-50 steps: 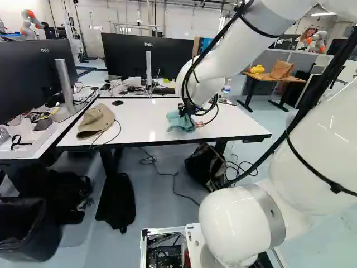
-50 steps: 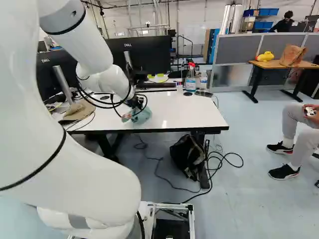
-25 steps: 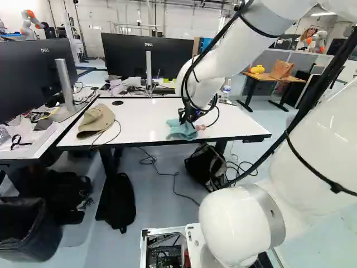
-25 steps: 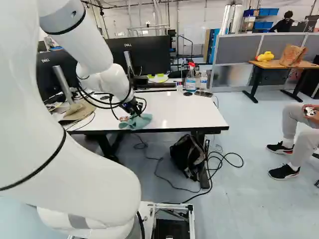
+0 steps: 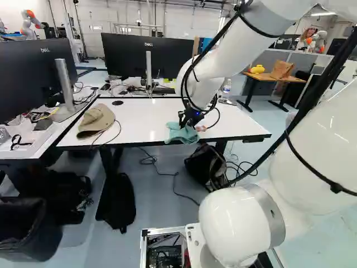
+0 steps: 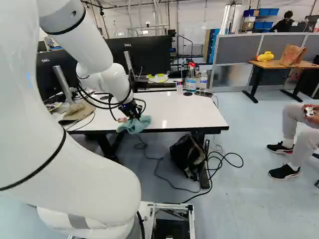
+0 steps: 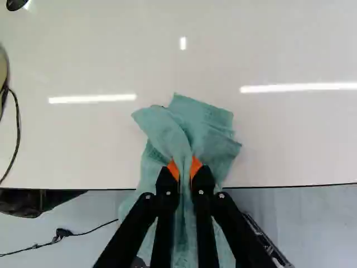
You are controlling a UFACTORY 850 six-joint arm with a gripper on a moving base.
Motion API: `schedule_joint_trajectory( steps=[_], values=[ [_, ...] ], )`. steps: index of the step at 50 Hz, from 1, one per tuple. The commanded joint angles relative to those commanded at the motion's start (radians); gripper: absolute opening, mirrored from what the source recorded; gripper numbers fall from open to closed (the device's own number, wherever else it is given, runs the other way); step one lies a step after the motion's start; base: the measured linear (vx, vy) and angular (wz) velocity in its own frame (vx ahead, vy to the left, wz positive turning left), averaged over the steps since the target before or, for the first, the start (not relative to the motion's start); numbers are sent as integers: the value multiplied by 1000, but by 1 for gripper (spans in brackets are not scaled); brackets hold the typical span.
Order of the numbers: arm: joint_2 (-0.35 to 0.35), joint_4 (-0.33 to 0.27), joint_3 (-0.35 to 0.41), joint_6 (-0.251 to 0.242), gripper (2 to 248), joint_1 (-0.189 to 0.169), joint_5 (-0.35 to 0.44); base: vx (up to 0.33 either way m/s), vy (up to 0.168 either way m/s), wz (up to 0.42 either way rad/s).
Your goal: Clean the table with the green towel
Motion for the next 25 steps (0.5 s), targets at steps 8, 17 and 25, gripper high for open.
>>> schedule_joint_trajectory(
  steps=[8, 17, 25],
  values=[
    [0, 0, 0, 0, 41, 0, 0, 0, 0, 0],
    [0, 0, 0, 0, 41, 0, 0, 0, 0, 0],
    [-14, 0, -3, 0, 41, 0, 0, 0, 0, 0]
  ],
)
